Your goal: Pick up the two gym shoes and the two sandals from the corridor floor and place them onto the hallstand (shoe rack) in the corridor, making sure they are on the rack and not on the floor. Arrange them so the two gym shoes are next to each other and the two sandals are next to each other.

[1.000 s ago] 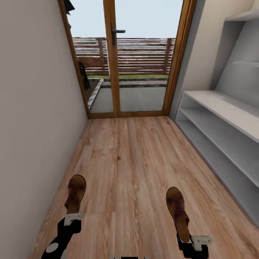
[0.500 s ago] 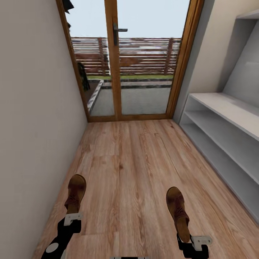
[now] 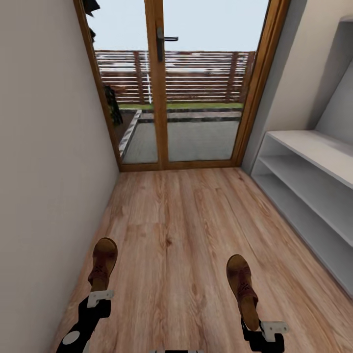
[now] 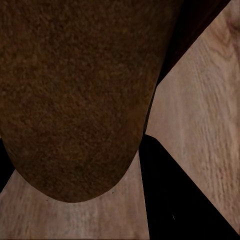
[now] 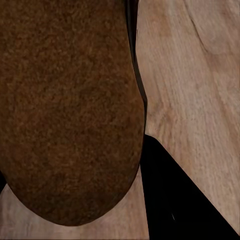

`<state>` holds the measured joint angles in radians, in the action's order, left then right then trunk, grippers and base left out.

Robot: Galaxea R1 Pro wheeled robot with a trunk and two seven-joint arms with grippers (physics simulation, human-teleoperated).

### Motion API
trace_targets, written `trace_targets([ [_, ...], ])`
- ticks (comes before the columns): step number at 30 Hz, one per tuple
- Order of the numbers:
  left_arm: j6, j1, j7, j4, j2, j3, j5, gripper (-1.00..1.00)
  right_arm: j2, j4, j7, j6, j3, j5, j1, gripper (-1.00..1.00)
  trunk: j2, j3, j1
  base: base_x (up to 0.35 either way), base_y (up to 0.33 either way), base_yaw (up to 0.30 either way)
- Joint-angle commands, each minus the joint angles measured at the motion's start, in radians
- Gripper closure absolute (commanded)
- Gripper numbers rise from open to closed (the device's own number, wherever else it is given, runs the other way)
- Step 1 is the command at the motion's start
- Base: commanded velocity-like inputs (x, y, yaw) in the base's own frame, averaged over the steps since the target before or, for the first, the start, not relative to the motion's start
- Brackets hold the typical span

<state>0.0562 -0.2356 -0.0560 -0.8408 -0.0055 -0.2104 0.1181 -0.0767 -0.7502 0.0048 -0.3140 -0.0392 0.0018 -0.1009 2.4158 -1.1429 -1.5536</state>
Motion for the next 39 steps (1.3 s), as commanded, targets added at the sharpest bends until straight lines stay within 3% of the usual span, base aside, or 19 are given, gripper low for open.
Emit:
trace_targets([
  [1, 0.004, -0.001, -0.007, 0.000, -0.001, -0.004, 0.014, 1.00, 0.000, 0.000, 0.001, -0.002, -0.001, -0.003, 0.000, 1.00, 0.000, -0.001, 0.000, 0.338, 0.097, 0.000],
  [32, 0.004, -0.001, -0.007, 0.012, -0.001, -0.004, 0.014, 1.00, 0.000, -0.001, 0.001, -0.002, -0.001, -0.004, 0.000, 1.00, 0.000, -0.001, 0.000, 0.338, 0.039, 0.000],
  [39, 0.004, -0.001, -0.007, 0.012, -0.001, -0.004, 0.014, 1.00, 0.000, -0.001, 0.001, -0.002, -0.001, -0.005, 0.000, 1.00, 0.000, -0.001, 0.000, 0.339, 0.003, -0.157],
])
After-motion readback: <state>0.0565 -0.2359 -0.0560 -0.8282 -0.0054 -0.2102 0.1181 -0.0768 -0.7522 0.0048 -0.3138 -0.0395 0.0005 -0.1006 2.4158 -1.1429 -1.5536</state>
